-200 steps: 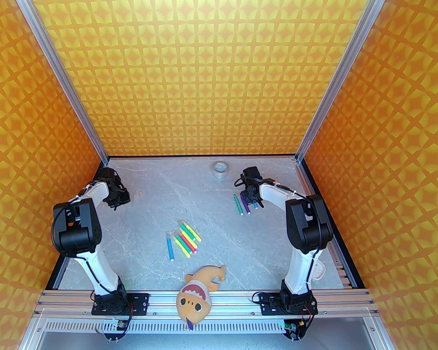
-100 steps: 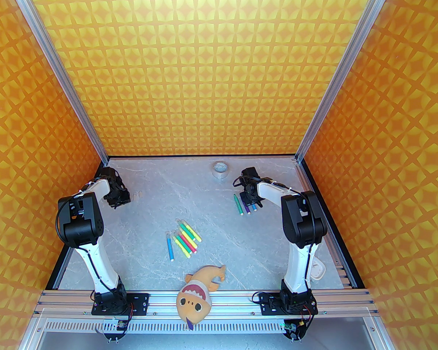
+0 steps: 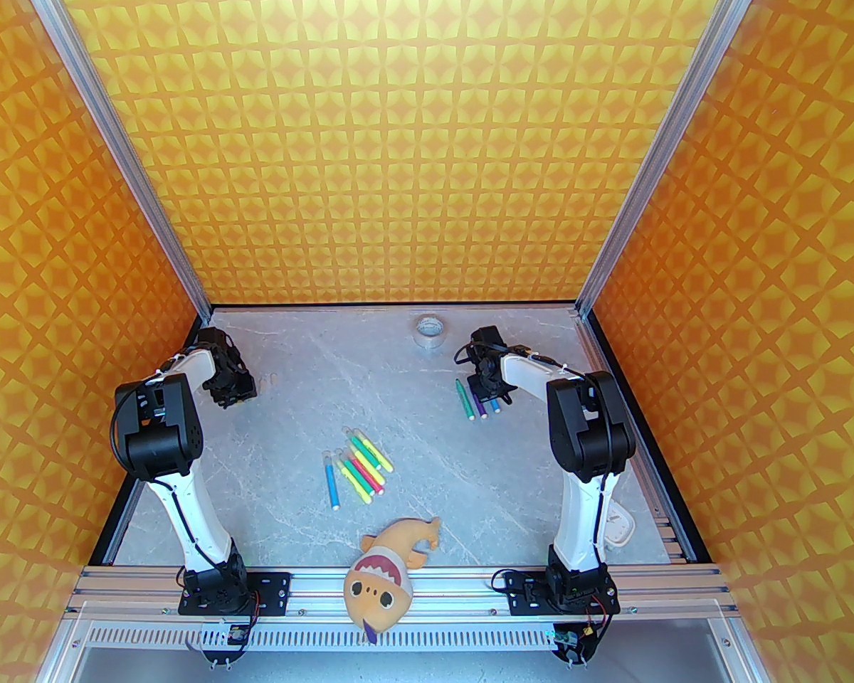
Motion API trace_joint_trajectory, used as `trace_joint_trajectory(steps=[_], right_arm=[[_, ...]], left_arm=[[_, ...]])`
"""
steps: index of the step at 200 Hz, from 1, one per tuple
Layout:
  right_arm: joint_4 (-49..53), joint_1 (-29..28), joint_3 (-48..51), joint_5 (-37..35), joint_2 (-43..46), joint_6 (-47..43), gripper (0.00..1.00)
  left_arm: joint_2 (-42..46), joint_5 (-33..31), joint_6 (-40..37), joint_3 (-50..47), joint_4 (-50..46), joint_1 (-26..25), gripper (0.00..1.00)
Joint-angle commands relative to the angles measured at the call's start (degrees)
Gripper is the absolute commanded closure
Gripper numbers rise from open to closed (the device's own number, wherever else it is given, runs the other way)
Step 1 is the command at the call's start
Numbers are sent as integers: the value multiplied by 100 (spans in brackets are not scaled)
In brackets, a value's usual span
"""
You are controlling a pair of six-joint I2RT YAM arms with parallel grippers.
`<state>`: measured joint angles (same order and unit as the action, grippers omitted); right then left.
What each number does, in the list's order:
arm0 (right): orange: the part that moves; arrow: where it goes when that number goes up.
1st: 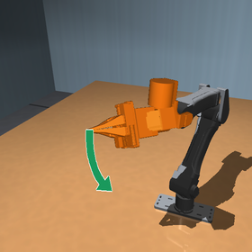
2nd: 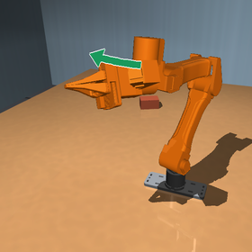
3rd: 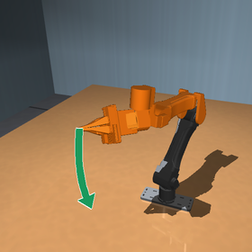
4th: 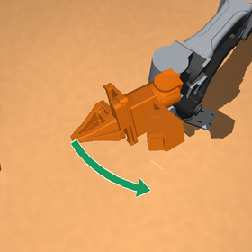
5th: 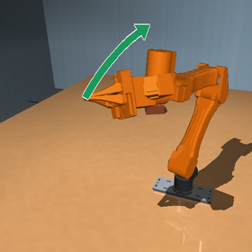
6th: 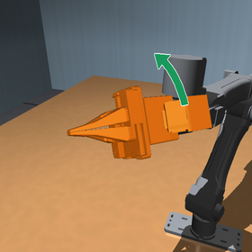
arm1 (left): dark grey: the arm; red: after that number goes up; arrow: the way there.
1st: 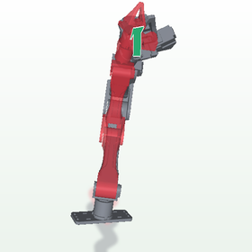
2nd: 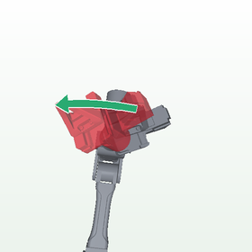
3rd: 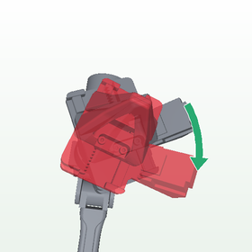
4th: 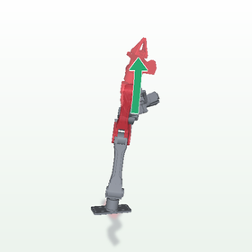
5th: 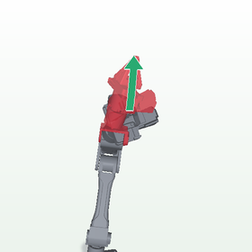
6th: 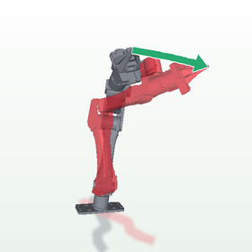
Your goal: Open the pen caps
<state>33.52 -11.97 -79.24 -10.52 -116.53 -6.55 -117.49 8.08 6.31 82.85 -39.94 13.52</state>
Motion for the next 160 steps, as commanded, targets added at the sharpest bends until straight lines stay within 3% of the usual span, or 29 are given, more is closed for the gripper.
trace_joint_trajectory(steps=[1, 160], right_arm=[[160, 29, -120, 93, -116, 41, 80], [177, 34, -79, 182, 85, 127, 73]], left_arm=[[-99, 140, -81, 141, -126, 32, 79], [178, 493, 35, -7, 18, 29, 73]])
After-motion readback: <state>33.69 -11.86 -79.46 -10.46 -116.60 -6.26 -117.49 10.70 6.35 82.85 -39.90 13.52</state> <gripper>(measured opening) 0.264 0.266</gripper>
